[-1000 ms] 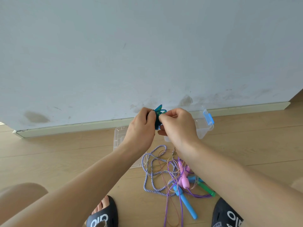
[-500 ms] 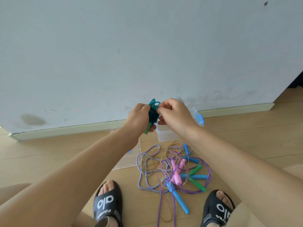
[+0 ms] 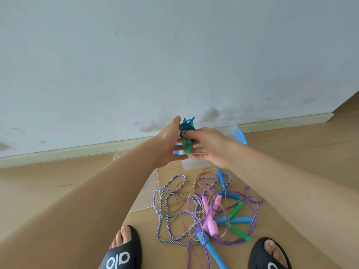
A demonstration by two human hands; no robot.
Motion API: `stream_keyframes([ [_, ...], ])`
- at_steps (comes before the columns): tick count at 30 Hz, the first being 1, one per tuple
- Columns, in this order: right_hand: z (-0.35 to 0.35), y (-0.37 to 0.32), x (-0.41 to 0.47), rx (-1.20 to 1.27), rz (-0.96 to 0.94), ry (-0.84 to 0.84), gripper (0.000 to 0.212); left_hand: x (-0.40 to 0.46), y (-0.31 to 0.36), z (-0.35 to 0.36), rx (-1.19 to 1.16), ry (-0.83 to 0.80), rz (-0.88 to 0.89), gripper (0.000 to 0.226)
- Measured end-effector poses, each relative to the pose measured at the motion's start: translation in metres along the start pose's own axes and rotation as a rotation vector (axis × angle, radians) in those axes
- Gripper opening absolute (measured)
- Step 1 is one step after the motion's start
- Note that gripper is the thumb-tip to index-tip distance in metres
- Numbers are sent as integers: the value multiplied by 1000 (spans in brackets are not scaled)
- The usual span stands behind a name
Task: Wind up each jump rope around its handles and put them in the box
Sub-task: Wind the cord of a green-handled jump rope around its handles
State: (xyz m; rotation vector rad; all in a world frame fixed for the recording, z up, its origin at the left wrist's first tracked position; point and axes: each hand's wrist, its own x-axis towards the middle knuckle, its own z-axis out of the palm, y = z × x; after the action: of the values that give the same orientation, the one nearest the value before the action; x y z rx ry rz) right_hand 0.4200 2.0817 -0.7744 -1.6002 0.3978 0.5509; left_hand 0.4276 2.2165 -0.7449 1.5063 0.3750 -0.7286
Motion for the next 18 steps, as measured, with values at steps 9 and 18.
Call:
stream_keyframes([
  [9, -38, 47, 171, -424, 168, 269, 33, 157, -69, -26, 482, 249, -5, 10],
  [18, -8, 110, 251, -908, 238, 63, 23, 216, -108, -27, 314, 238, 45, 14],
])
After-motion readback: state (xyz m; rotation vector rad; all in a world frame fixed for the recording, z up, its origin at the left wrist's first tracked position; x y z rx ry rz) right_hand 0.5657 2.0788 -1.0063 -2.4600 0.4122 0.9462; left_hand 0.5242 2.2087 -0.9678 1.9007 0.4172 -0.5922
